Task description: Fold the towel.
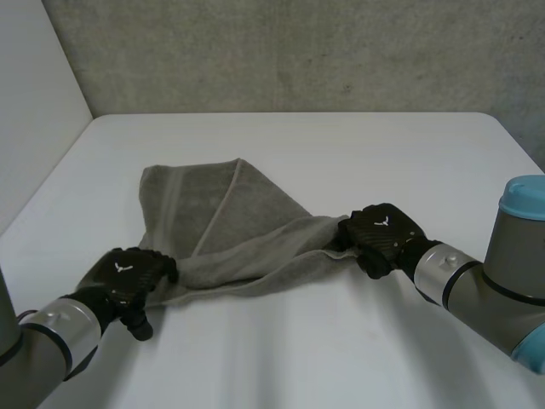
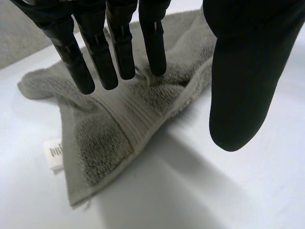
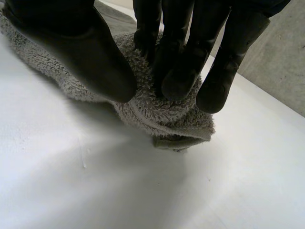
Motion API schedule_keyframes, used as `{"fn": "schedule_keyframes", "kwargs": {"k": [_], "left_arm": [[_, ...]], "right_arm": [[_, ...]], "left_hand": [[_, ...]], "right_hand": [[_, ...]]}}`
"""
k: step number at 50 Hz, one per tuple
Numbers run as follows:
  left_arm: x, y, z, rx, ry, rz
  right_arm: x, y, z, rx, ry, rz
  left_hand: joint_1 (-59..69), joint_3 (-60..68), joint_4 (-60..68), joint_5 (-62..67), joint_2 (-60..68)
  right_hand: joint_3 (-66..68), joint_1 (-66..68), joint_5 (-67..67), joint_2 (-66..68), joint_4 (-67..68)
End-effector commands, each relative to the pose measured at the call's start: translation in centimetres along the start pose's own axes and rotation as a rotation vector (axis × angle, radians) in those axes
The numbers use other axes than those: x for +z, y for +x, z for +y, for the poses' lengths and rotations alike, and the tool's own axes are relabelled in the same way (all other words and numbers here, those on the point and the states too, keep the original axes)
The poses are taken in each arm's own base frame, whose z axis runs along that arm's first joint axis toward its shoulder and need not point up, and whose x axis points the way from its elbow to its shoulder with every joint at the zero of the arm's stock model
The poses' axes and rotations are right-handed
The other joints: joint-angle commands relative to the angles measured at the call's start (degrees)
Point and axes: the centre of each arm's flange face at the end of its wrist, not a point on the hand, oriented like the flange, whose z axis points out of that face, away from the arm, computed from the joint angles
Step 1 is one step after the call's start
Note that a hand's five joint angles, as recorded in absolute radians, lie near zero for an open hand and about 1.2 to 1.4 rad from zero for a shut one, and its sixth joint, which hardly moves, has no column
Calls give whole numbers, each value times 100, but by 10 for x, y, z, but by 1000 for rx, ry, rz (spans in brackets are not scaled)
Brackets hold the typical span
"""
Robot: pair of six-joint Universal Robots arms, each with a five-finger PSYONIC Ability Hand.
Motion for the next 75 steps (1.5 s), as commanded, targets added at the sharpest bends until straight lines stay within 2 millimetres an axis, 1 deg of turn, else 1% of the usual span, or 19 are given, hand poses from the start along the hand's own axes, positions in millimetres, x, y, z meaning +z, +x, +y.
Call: {"fn": "schedule_keyframes", "kwargs": {"k": [1,15,17,23,31,33,36,42,44,45,47,51,55,61,65,66,68,75], "left_arm": [[16,-1,8,-1,-11,1],[36,-1,4,19,33,2],[40,3,1,31,55,10],[44,9,-1,48,79,26],[45,17,1,59,82,48],[46,18,1,59,82,51],[46,18,1,59,83,52],[42,20,2,60,81,54],[36,19,-4,65,101,48],[36,19,-4,65,101,48],[27,19,-13,69,138,41],[20,20,-16,64,156,44],[16,24,-14,57,145,60],[18,27,-11,58,132,72],[28,29,1,52,82,82],[28,29,1,52,82,82],[34,30,7,50,58,87],[45,29,9,52,47,88]], "right_arm": [[0,0,1,0,-2,-1],[0,0,1,1,-3,0],[0,0,1,1,-3,0],[0,0,1,1,-3,0],[0,1,1,2,-4,2],[0,1,1,0,-4,2],[0,1,1,0,-4,2],[0,1,1,-3,-4,2],[0,1,1,-3,-4,2],[0,1,1,-3,-4,2],[0,1,1,-4,-4,2],[0,1,1,-4,-4,2],[0,1,1,-4,-4,2],[-1,1,2,-4,-6,2],[-1,0,2,-3,-6,0],[-1,0,3,-2,-8,0],[-1,0,3,-2,-8,0],[-1,0,3,-4,-8,0]], "left_hand": [[269,279,275,301,278],[286,295,292,318,294],[319,329,325,351,328],[437,447,443,469,446],[1379,1389,1385,1411,1388],[2149,2158,2155,2181,2157],[2321,2330,2327,2353,2330],[2305,2314,2310,2336,2313],[2188,2197,2193,2219,2196],[2187,2196,2192,2219,2195],[2053,2062,2058,2085,2061],[2036,2045,2041,2067,2044],[1885,1895,1891,1917,1894],[1413,1422,1419,1445,1421],[876,886,882,908,885],[875,884,880,907,883],[875,884,880,907,883],[892,901,897,923,900]], "right_hand": [[342,543,483,488,362],[342,543,483,488,362],[342,543,483,488,362],[342,543,483,488,362],[342,543,483,488,362],[342,543,483,488,362],[342,543,483,488,362],[342,543,483,488,362],[342,543,483,488,362],[342,543,483,488,362],[342,543,483,488,362],[342,543,483,488,362],[342,543,483,488,362],[342,543,483,488,362],[342,543,483,488,362],[342,543,483,488,362],[342,543,483,488,362],[342,543,483,488,362]]}}
